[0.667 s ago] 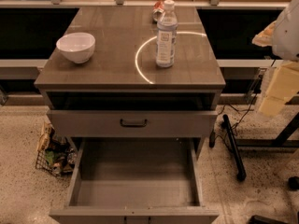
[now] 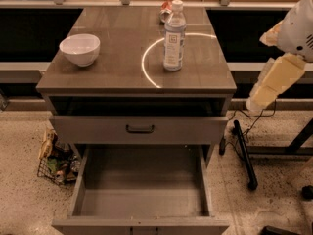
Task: Place blue plastic bottle into middle drawer
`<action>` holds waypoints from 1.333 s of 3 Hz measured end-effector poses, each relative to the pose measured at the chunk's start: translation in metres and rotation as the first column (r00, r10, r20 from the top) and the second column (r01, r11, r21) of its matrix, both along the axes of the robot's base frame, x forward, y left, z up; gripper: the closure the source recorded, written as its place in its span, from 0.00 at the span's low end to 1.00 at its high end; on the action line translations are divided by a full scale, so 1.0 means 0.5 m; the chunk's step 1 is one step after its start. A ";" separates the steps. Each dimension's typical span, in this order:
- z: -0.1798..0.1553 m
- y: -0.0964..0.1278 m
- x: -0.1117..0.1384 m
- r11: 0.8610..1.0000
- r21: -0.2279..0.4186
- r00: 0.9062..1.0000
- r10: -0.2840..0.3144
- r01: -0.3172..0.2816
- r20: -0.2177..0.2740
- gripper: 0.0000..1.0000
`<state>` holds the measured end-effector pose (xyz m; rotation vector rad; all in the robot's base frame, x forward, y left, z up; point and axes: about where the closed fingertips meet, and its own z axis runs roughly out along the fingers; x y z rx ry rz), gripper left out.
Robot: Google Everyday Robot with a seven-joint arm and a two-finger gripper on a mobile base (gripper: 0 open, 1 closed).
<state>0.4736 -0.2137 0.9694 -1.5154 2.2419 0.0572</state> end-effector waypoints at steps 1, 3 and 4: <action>-0.013 0.023 0.089 0.973 0.216 0.996 -0.089 0.080 0.032 0.00; -0.033 0.046 0.247 0.843 0.456 0.939 -0.342 0.286 0.044 0.00; -0.037 0.067 0.309 0.794 0.504 0.903 -0.425 0.341 0.059 0.00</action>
Offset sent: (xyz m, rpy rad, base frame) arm 0.1434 0.0122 -0.0207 0.5728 -0.1368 -0.4141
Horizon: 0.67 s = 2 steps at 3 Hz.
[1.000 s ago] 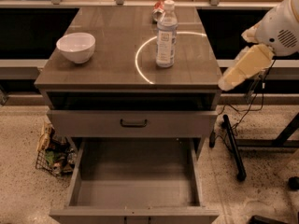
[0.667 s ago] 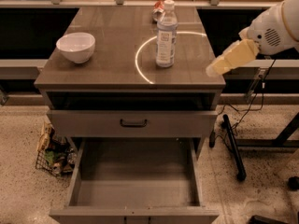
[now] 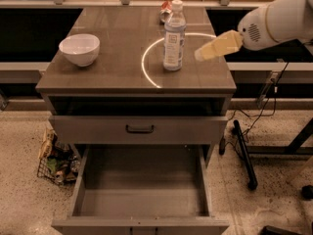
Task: Place blue plastic bottle into middle drawer
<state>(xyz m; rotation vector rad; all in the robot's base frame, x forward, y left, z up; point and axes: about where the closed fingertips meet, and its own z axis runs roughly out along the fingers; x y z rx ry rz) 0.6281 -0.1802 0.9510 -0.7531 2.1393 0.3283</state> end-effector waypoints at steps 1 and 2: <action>0.008 0.003 0.009 1.000 0.011 1.000 -0.015 0.015 0.015 0.00; -0.031 0.031 0.008 0.998 0.061 1.000 0.012 -0.012 0.006 0.00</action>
Offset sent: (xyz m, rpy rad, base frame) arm 0.0205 0.0485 -0.0364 0.2160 -0.0626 0.0283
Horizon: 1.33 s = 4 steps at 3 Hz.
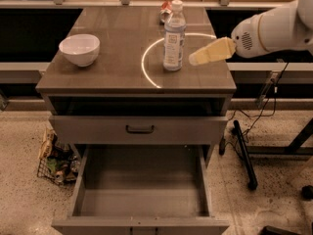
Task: Place blue plastic bottle into middle drawer
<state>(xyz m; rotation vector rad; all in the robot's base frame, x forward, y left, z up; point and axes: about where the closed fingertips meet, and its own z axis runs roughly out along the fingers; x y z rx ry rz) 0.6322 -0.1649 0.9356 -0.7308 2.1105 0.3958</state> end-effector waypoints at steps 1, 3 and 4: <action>-0.023 0.067 0.042 0.994 0.100 0.997 0.042 -0.049 0.067 0.00; -0.038 0.167 0.130 0.974 0.181 0.975 0.102 -0.138 0.198 0.00; -0.038 0.205 0.167 0.963 0.203 0.959 0.123 -0.178 0.255 0.16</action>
Offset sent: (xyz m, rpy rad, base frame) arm 0.0723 0.0847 -0.0222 0.2421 -0.2116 0.1212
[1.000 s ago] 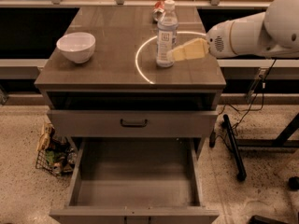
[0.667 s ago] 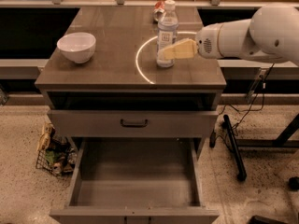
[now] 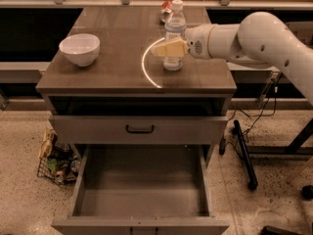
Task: Place blue plastic bottle into middle drawer
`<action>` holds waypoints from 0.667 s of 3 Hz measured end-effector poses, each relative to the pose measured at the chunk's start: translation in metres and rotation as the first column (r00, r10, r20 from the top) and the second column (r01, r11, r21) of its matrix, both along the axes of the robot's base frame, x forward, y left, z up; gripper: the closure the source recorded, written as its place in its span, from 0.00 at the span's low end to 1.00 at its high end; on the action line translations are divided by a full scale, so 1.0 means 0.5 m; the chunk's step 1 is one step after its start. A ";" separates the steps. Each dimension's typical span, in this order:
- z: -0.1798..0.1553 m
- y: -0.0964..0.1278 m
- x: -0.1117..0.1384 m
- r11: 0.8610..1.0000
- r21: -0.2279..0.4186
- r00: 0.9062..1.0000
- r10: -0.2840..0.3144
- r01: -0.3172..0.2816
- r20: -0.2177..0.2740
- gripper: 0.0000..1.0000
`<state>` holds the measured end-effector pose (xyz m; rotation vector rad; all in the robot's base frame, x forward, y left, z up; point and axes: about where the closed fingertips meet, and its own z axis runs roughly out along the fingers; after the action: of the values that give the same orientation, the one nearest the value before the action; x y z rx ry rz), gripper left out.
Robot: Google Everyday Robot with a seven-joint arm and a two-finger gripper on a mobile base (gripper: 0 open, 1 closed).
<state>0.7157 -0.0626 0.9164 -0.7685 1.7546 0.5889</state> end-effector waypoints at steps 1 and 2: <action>0.002 0.026 0.020 0.999 0.025 0.999 0.036 -0.037 0.039 0.41; 0.022 0.044 0.003 0.997 0.050 0.997 0.050 -0.053 0.055 0.72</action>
Offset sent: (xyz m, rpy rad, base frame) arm 0.0023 0.0241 0.0169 0.0591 -0.0854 0.0498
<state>0.7172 -0.0407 0.9274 -0.7889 1.6682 0.6395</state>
